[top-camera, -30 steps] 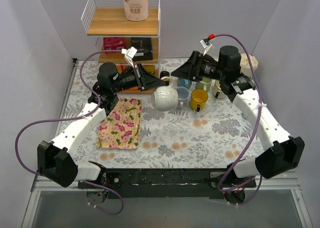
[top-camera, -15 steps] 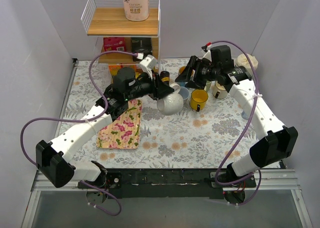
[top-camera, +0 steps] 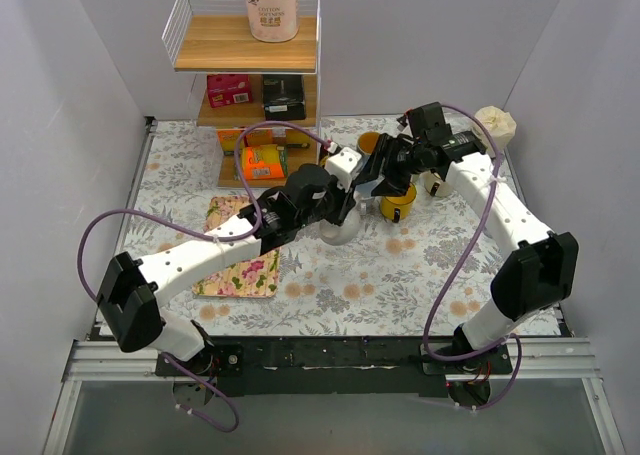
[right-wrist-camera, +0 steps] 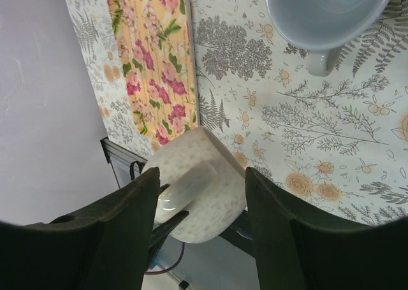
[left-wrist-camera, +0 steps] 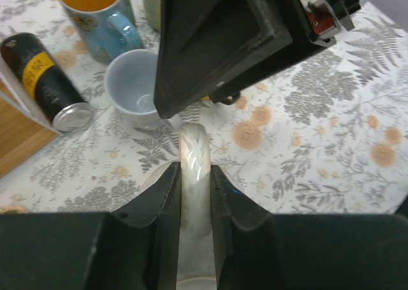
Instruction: Turn the mug right side up
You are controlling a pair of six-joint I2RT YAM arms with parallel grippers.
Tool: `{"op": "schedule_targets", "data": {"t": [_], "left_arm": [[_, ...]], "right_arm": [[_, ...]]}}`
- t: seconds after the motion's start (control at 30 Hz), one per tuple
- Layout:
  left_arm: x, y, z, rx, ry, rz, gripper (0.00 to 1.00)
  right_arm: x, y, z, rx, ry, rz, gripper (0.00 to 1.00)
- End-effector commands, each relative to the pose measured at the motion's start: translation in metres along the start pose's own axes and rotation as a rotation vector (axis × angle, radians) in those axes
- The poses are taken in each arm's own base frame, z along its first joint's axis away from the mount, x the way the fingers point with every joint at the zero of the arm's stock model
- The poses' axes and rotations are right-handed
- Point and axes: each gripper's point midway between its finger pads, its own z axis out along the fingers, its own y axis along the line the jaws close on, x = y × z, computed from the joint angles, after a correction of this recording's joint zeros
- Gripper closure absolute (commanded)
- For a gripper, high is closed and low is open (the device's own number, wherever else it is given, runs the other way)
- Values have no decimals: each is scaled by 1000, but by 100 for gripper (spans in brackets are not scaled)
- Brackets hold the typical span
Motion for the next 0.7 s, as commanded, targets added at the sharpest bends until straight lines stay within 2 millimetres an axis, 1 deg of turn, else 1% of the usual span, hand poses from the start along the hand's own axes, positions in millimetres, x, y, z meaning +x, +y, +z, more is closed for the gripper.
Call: {"op": "schedule_targets", "data": {"t": [0.0, 0.03, 0.07, 0.13, 0.17, 0.27, 0.4, 0.53, 0.57, 0.6, 0.67], "left_arm": [[-48, 9, -13, -129, -202, 58, 100], [-45, 9, -12, -136, -199, 83, 100], [-45, 7, -12, -147, -211, 92, 100], [-38, 7, -9, -159, -195, 121, 100], [-44, 6, -9, -168, -225, 127, 100], [-45, 5, -8, -187, -249, 153, 100], [-44, 8, -4, -235, -264, 181, 100], [-43, 6, 3, -253, -269, 207, 100], [-37, 5, 9, -261, -251, 218, 100], [-39, 5, 10, -272, -252, 227, 100], [-36, 3, 14, -279, -243, 237, 100]], "right_arm": [[17, -12, 11, 23, 99, 56, 38], [19, -13, 12, 24, 112, 61, 38], [21, -12, 13, 16, 131, 64, 38], [23, -11, 16, 11, 156, 69, 38], [25, -10, 16, 3, 173, 73, 38], [27, -9, 20, -1, 207, 90, 39], [30, -7, 24, -12, 245, 123, 41], [30, -7, 25, -12, 252, 133, 44], [29, -4, 24, -15, 250, 128, 45], [29, -6, 25, -8, 252, 133, 46], [28, -7, 26, -1, 250, 131, 46]]}}
